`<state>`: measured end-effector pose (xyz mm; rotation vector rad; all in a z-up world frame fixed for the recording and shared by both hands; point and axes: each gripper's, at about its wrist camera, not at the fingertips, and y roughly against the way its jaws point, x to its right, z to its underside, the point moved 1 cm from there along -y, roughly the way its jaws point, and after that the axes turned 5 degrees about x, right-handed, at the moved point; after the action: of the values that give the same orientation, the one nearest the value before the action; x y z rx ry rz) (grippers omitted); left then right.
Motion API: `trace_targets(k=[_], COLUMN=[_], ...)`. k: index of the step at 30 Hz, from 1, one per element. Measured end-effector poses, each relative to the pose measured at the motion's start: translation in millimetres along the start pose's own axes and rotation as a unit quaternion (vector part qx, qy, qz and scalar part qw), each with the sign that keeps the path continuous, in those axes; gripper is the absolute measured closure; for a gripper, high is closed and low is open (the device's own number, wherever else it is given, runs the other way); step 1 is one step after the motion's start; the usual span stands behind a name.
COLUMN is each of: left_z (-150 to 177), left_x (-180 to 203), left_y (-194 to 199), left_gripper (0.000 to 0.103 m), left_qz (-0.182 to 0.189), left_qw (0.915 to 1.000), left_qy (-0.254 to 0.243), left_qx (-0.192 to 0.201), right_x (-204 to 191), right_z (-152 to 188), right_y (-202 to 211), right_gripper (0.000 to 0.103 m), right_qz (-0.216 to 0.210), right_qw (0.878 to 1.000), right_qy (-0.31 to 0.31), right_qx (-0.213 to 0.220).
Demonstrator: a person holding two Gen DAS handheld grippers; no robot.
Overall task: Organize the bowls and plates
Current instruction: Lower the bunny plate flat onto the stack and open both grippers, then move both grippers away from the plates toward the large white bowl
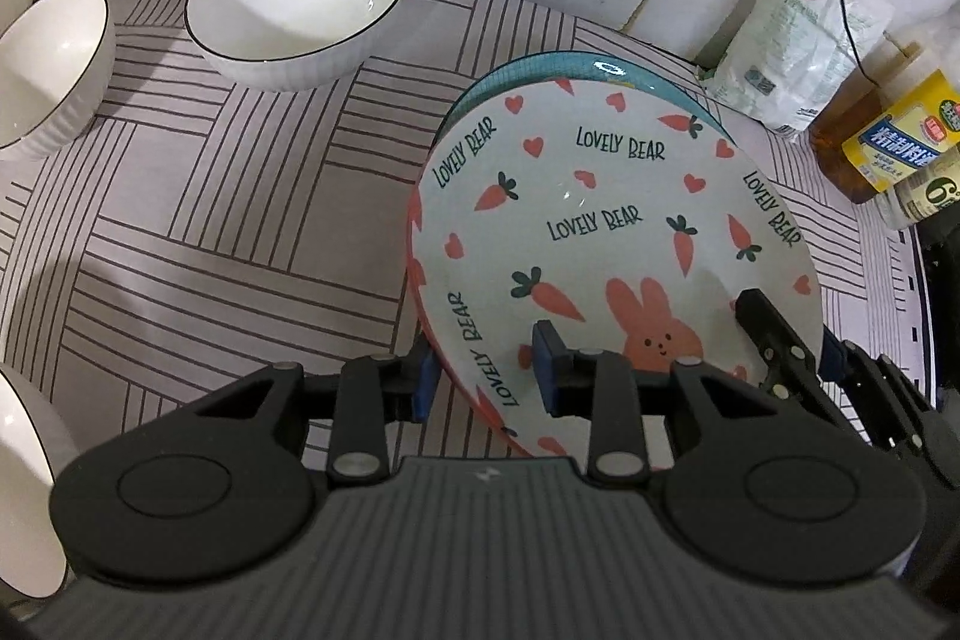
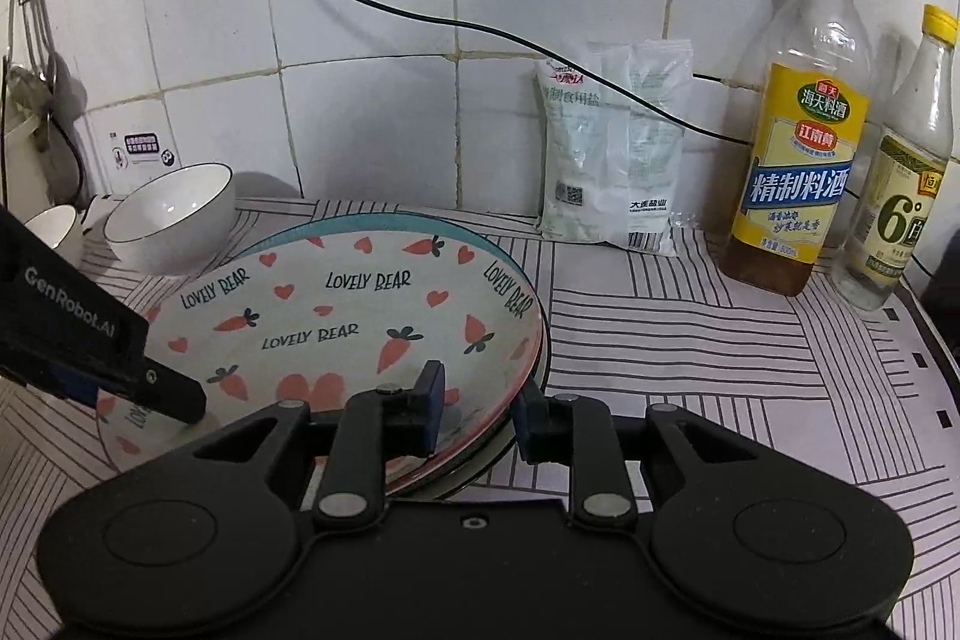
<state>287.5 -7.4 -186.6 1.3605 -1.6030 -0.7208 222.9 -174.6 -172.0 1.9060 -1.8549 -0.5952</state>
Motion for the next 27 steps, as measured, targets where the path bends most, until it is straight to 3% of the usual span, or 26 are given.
trace_targets(k=[7,14,17,19,22,27], left_z=[3.4,2.9,3.3,6.1,12.3,19.2], left_x=[6.7,9.1,11.2,13.5,13.9,8.3], left_y=[-4.5,-5.8,-0.9,9.4,24.6,53.5], left_gripper=[0.073,0.073,0.075,0.074,0.074,0.074], left_qz=[-0.013,-0.017,-0.013,-0.006,-0.009,-0.012], left_qw=[0.9995,0.9990,0.9985,0.9978,0.9967,0.9944], left_qy=[-0.030,-0.040,-0.052,-0.066,-0.080,-0.101], left_qx=[0.004,0.005,0.000,0.007,0.012,0.030], right_x=[-8.5,-5.5,-7.9,-13.2,-20.8,-25.3], right_z=[3.8,5.1,3.7,0.8,-5.2,-12.6], right_y=[-4.7,-10.1,-13.7,-13.2,5.4,36.5], right_gripper=[0.067,0.066,0.065,0.067,0.067,0.067], right_qz=[0.024,0.029,0.034,0.039,0.028,0.006], right_qw=[0.999,1.000,0.999,0.998,0.997,0.999], right_qy=[0.025,0.011,0.026,0.052,0.067,0.030], right_qx=[0.001,0.002,0.000,-0.024,-0.016,-0.023])
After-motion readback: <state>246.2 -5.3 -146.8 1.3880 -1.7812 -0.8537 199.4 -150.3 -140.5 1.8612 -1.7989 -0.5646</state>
